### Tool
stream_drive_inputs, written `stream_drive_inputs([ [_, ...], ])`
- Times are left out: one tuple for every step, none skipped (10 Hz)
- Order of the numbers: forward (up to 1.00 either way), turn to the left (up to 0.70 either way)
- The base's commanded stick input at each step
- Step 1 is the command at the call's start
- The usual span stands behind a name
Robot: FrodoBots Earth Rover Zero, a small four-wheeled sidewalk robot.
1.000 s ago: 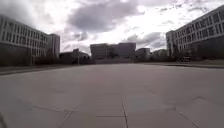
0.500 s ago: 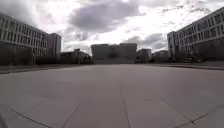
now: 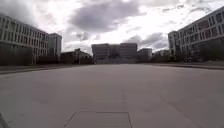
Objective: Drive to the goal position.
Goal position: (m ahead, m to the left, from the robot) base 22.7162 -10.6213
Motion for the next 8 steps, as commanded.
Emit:
stream_drive_inputs([
  [0.7,0.01],
  [0.7,0.01],
  [0.7,0.01],
  [0.7,0.01],
  [0.7,0.01],
  [0.7,0.01],
  [0.7,0.01],
  [0.7,0.01],
])
